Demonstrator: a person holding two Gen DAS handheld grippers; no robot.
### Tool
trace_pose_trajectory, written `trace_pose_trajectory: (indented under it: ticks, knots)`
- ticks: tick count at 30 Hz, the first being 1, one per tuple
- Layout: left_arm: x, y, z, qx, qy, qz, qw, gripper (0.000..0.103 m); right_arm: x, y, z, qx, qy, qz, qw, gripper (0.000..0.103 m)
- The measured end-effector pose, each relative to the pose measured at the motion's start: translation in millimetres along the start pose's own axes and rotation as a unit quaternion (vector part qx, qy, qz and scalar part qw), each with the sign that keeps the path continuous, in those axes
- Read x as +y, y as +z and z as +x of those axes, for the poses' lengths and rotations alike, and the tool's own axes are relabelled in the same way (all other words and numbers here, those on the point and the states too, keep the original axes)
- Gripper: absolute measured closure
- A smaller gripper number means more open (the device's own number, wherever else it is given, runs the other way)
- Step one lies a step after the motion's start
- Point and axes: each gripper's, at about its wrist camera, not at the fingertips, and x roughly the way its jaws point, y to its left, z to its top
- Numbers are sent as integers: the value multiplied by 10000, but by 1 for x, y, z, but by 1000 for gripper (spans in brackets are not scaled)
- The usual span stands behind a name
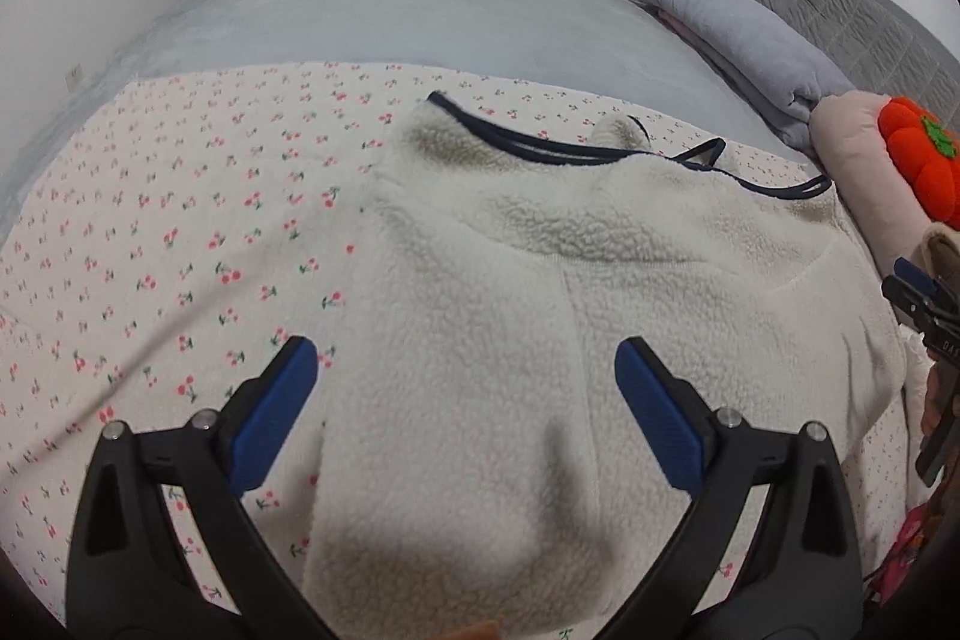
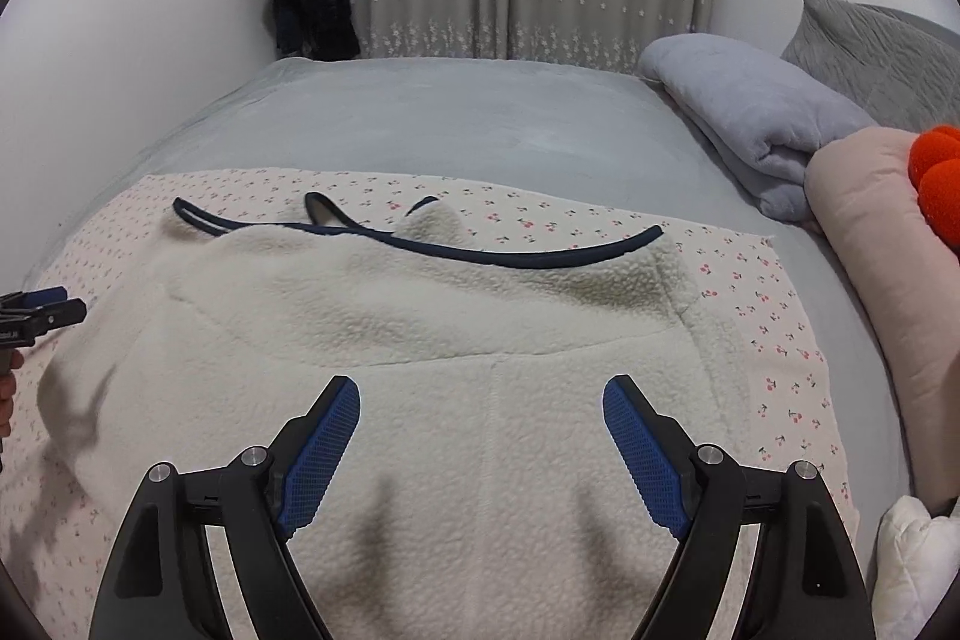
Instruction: Fold large clothes
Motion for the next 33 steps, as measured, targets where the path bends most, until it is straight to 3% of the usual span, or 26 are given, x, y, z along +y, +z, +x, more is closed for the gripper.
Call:
trace_pose_trajectory:
  ticks: [7, 14, 17, 22, 23, 24, 25, 29, 30, 33]
  knots:
    - [37, -19, 15, 483, -677, -608, 9947, 4, 17, -12, -4, -36, 220, -99, 9997, 18]
    - [61, -38, 46, 917, -1428, -1371, 9759, 4, 32, -25, 5, -3, 345, -183, 9992, 18]
    - [67, -47, 62, 1114, -1847, -1750, 9607, 4, 37, -34, 11, 49, 462, -204, 9987, 18]
    - [80, -56, 66, 901, -2468, -2367, 9354, 5, 52, -45, 21, 33, 908, -276, 9955, 18]
    - [80, -57, 67, 887, -2542, -2416, 9323, 21, 56, -46, 23, 34, 1015, -289, 9944, 18]
    - [80, -60, 69, 910, -2569, -2524, 9284, 50, 61, -48, 24, 10, 1106, -315, 9934, 18]
    - [82, -63, 73, 940, -2471, -2650, 9273, 54, 65, -49, 25, -1, 1161, -363, 9926, 18]
    - [86, -74, 71, 656, -2717, -2993, 9123, 72, 85, -57, 36, 121, 1082, -614, 9922, 24]
    - [84, -73, 66, 582, -2693, -2981, 9139, 74, 85, -59, 40, 181, 1025, -622, 9926, 27]
    - [65, -58, 40, 288, -2451, -2713, 9303, 77, 84, -62, 52, 366, 1012, -527, 9928, 27]
